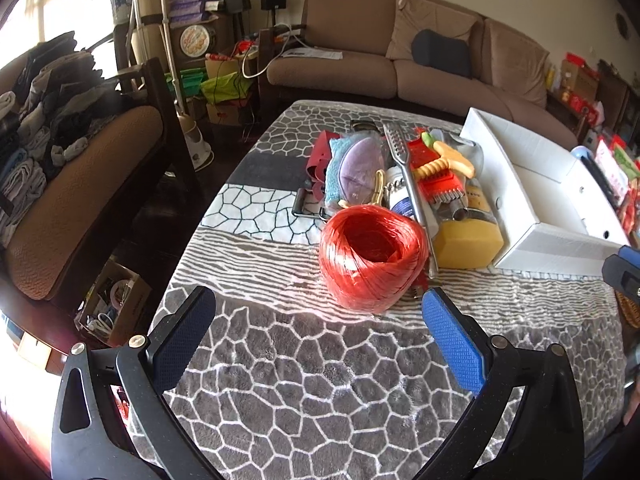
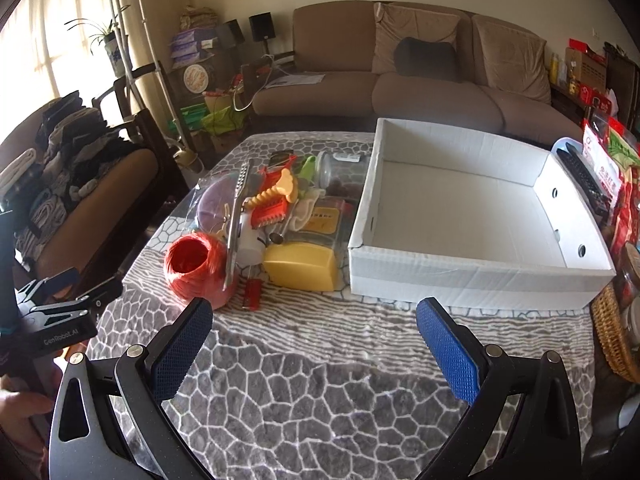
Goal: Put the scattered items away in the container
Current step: 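Move both tools toward the pile of items beside the white box, then grasp the long metal grater handle with the right gripper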
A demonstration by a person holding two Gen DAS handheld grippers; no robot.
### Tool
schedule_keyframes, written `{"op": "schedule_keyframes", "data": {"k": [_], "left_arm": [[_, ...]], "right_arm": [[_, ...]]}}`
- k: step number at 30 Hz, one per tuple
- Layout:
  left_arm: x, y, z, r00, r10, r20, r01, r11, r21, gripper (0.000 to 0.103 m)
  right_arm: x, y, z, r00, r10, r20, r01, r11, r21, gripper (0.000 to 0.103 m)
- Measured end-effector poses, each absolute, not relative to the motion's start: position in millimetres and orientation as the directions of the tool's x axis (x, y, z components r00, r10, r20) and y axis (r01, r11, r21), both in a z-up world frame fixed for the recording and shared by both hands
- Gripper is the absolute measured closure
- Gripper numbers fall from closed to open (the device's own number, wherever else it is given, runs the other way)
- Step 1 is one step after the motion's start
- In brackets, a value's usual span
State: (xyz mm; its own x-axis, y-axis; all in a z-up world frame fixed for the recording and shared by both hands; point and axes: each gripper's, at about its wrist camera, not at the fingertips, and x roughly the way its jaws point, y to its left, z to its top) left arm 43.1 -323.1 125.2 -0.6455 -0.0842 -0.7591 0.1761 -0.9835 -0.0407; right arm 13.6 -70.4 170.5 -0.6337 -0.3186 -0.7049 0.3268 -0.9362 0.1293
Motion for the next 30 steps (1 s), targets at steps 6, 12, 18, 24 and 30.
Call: {"op": "schedule_keyframes", "data": {"k": [6, 12, 18, 24, 30], "left_arm": [[15, -315, 95, -0.626, -0.037, -0.779, 0.129, -0.990, -0.056, 0.000], [0, -318, 96, -0.648, 0.017, -0.761, 0.117, -0.986, -0.122, 0.000], [-16, -316, 102, -0.664, 0.012, -0.747, 0.099, -0.990, -0.105, 0.000], [-20, -320, 97, -0.664, 0.010, -0.748, 0.100, -0.990, -0.103, 0.000], [-15, -330, 92, -0.663, 0.027, -0.749, 0.111, -0.985, -0.134, 0.000]], "right_arm": [[-15, -93, 149, -0.570, -0.403, -0.716, 0.350, -0.908, 0.232, 0.000], [-56, -119, 156, -0.506, -0.508, -0.697, 0.381, -0.857, 0.347, 0.000], [-96, -167, 152, -0.449, -0.509, -0.734, 0.418, -0.846, 0.331, 0.015], [-126, -197, 124, -0.414, -0.447, -0.793, 0.395, -0.873, 0.286, 0.016], [-142, -215, 105, -0.427, -0.359, -0.830, 0.389, -0.902, 0.190, 0.022]]}}
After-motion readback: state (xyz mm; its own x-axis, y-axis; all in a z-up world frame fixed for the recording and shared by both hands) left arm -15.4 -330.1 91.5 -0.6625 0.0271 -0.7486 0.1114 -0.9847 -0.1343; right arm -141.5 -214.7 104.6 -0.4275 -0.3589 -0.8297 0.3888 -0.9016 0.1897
